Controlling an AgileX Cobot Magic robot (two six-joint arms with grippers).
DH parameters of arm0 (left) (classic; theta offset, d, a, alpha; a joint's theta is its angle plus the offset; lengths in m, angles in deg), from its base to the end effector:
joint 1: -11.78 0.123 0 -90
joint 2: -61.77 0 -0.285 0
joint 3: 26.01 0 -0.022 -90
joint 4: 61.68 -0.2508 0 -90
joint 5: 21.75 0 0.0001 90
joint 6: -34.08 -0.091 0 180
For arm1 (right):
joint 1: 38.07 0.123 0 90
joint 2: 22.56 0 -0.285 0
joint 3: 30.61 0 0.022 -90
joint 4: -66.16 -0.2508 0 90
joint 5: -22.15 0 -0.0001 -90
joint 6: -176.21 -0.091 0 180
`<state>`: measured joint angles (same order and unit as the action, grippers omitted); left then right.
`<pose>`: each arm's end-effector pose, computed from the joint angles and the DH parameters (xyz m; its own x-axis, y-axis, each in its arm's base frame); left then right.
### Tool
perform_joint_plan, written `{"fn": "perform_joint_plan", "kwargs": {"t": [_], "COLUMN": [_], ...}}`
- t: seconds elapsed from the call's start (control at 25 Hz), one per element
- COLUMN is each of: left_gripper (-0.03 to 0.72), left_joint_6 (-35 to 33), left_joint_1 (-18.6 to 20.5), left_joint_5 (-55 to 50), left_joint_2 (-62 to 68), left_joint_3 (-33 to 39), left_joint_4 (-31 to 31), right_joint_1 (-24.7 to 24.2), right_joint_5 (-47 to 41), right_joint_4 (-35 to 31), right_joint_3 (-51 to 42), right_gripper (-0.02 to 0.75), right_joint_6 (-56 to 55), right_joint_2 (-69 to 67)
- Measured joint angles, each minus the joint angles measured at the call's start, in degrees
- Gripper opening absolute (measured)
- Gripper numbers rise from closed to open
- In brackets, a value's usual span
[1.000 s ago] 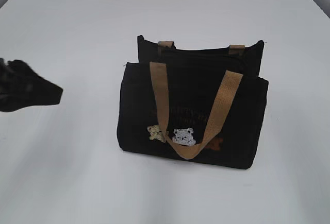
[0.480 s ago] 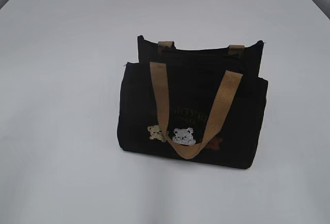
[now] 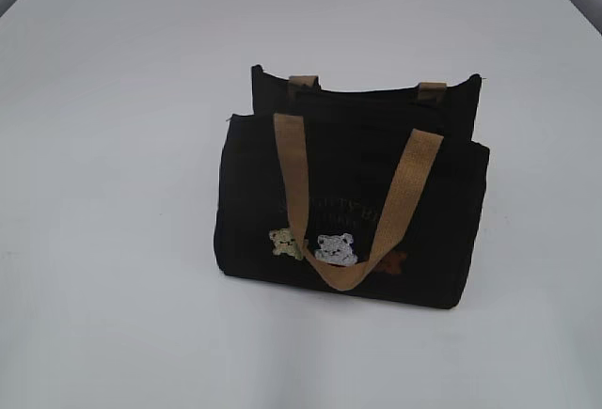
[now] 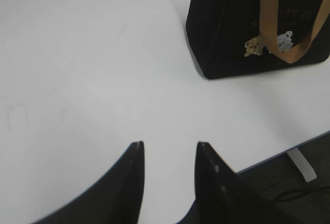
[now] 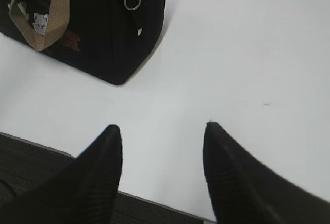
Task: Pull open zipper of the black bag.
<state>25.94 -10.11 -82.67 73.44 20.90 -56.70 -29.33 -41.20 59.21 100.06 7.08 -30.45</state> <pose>-0.0003 -0.0073 0.2855 -0.4102 0.2718 -0.8705 0.4763 0.8779 0.0497 -0.0068 0.0089 0.2705 -0.4628 -0.2066 -0.8620 -0.3084 0.9492 -0.0619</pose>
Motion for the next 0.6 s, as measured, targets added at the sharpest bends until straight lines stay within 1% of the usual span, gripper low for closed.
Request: {"fn": "perform_joint_plan", "kwargs": {"t": [0.16,0.6], "left_gripper": [0.255,0.255], "left_joint_6": [0.0,0.0], "left_joint_1": [0.0,0.0], "left_joint_5": [0.07,0.01], "left_joint_2": [-4.15,-4.33], "left_joint_3": [0.0,0.0], "left_joint_4": [0.0,-0.13], "right_joint_1": [0.0,0.0], "right_joint_5": [0.02,0.3], "right_joint_4": [0.01,0.12], "right_joint_3": [-0.02,-0.07], "right_gripper": [0.38,0.379], "right_joint_6": [-0.06,-0.48], "right_joint_2": [0.48,0.48]}}
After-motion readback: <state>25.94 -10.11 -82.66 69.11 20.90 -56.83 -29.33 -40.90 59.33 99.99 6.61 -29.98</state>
